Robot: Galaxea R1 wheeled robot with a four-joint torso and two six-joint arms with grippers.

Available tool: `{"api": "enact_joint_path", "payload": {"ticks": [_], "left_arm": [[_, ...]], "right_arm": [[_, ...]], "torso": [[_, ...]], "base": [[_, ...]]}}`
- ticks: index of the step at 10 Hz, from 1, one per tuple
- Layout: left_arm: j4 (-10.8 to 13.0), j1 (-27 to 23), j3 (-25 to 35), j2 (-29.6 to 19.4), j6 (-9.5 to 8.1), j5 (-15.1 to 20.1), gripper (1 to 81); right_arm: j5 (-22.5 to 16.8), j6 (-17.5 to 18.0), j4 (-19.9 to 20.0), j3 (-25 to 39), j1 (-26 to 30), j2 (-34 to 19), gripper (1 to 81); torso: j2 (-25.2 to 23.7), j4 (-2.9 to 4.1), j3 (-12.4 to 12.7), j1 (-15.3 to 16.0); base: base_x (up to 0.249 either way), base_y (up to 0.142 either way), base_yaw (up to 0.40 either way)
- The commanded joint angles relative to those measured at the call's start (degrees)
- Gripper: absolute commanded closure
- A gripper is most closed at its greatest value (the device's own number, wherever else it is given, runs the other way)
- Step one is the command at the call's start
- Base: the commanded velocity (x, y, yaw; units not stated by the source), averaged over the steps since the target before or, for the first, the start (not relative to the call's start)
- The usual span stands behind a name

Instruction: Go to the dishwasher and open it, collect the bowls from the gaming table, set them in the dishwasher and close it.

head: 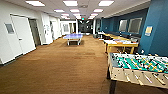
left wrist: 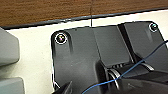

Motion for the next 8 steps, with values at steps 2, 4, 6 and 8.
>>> {"api": "enact_joint_path", "payload": {"ticks": [2, 4, 6, 8], "left_arm": [[-0.14, -3.32, -0.21, 0.01, -0.28, 2.63, 1.0], [-0.23, -3.32, -0.29, -0.08, -0.46, 2.63, 1.0], [-0.23, -3.32, -0.21, -0.16, -0.55, 2.63, 1.0], [-0.23, -3.32, -0.21, -0.16, -0.55, 2.63, 1.0]], "right_arm": [[-2.31, -0.37, -0.41, -0.24, 2.93, -0.05, 1.0], [-2.31, -0.37, -0.41, -0.16, 2.93, -0.05, 1.0], [-2.31, -0.37, -0.41, -0.07, 2.84, -0.05, 1.0], [-2.31, -0.37, -0.41, -0.07, 2.49, -0.05, 1.0]], "torso": [[0.0, 0.0, 0.0, 0.0], [0.0, 0.0, 0.0, -0.02], [0.0, 0.0, 0.0, 0.0], [0.0, 0.0, 0.0, 0.0]], "base": [[0.0, 0.0, 0.0], [0.0, 0.0, 0.0], [0.0, 0.0, 0.0], [0.043, 0.0, 0.0]]}}
